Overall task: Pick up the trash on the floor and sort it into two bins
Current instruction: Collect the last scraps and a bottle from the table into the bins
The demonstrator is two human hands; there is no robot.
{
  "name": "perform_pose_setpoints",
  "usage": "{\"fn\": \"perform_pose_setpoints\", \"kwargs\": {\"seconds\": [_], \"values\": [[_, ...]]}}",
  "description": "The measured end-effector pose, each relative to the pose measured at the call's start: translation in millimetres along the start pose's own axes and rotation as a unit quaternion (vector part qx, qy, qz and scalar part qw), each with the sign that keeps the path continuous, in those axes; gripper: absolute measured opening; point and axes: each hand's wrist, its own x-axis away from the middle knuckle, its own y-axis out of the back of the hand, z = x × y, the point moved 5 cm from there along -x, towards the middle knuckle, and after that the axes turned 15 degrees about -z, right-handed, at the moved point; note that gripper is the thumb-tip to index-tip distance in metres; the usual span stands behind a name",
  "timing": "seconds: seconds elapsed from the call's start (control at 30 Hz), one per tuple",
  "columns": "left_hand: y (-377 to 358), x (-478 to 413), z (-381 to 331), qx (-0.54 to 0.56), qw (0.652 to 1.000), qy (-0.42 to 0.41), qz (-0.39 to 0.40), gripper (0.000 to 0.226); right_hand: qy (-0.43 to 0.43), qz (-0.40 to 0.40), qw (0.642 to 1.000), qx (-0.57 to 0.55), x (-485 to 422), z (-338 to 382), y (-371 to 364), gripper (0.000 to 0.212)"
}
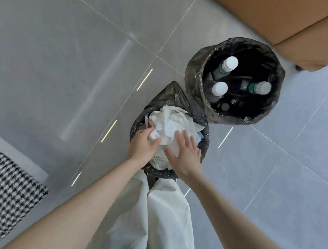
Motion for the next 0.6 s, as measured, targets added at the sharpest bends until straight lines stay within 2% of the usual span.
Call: {"fn": "perform_pose_setpoints", "kwargs": {"seconds": [0.1, 0.17, 0.27, 0.33, 0.5, 0.6], "values": [[6.5, -5.1, 11.0, -0.027, 0.994, -0.057, -0.085, 0.044, 0.059, 0.051, 0.993, 0.088, -1.0, -2.0, -25.6, 0.058], [11.6, -9.5, 14.6, -0.012, 0.988, -0.086, -0.126, 0.039, 0.076, 0.061, 0.987, 0.130, -1.9, -2.6, -38.3, 0.065], [0.9, -22.7, 21.5, -0.034, 0.988, -0.122, -0.085, 0.020, 0.081, 0.073, 0.977, 0.182, -11.3, -7.9, -55.9, 0.074], [-7.4, -28.2, 23.6, -0.081, 0.985, -0.147, -0.043, 0.014, 0.097, 0.088, 0.966, 0.224, -17.4, -10.5, -60.4, 0.070], [-33.4, -36.1, 36.4, -0.235, 0.950, -0.203, 0.041, 0.036, 0.125, 0.124, 0.937, 0.302, -35.5, -15.1, -70.5, 0.058], [-28.2, -29.2, 33.6, -0.243, 0.950, -0.189, 0.049, 0.043, 0.135, 0.116, 0.940, 0.292, -36.6, -6.3, -57.8, 0.053]]}}
